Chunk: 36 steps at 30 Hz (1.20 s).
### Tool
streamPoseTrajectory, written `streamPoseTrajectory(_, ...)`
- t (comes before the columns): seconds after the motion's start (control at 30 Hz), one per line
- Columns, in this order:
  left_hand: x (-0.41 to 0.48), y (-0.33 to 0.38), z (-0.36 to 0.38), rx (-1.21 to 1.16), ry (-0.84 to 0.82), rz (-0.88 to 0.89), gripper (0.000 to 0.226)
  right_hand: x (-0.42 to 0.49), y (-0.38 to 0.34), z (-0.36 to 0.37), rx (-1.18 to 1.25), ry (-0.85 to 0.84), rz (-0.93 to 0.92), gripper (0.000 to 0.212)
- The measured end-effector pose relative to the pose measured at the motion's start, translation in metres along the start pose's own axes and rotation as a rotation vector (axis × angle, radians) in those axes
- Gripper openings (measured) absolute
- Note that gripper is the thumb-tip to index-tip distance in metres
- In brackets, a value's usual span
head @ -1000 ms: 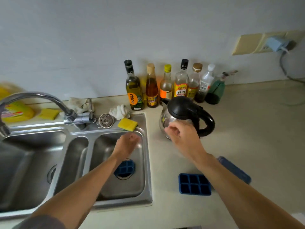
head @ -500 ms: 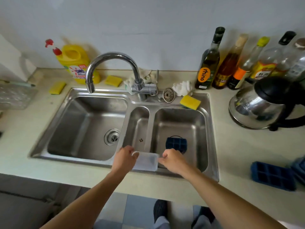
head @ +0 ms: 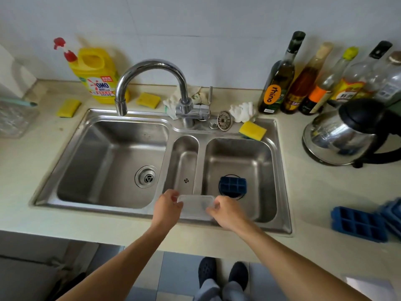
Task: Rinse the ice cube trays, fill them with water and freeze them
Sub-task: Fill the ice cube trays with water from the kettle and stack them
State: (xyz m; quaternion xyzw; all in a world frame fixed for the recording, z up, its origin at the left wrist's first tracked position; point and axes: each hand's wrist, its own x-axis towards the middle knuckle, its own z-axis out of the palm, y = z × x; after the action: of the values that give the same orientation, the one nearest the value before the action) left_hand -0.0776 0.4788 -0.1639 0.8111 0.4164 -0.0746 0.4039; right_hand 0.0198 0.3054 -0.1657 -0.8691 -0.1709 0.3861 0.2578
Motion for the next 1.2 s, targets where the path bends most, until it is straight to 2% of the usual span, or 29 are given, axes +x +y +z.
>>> streamPoseTrajectory(0.1,0.003,0.017,0.005,-0.092,0.015,-0.005,0.028,-0.003,0.011,-0.018,0.097,0.054,-0.01,0.025)
streamPoseTrajectory(0.27,0.009,0.067,0.031,-0.106,0.013,0.115,0.009,-0.005,0.041,-0.059,0.27,0.165,0.033,0.024)
streamPoseTrajectory(0.37,0.021,0.094,0.053,-0.069,-0.022,0.153,0.014,0.006,0.065,-0.074,0.332,0.235,0.064,0.023)
streamPoseTrajectory(0.53,0.047,0.117,0.086,-0.022,-0.187,0.1,0.023,0.036,0.095,-0.08,0.366,0.272,0.174,0.029)
streamPoseTrajectory(0.77,0.117,0.111,0.127,0.245,-0.314,0.119,0.031,0.103,0.116,-0.058,0.317,0.259,0.285,0.023)
streamPoseTrajectory(1.03,0.157,0.094,0.161,0.413,-0.4,0.151,0.021,0.147,0.132,-0.027,0.329,0.254,0.421,0.016)
streamPoseTrajectory(1.2,0.166,0.085,0.169,0.424,-0.376,0.156,0.007,0.156,0.135,-0.019,0.34,0.301,0.436,0.017)
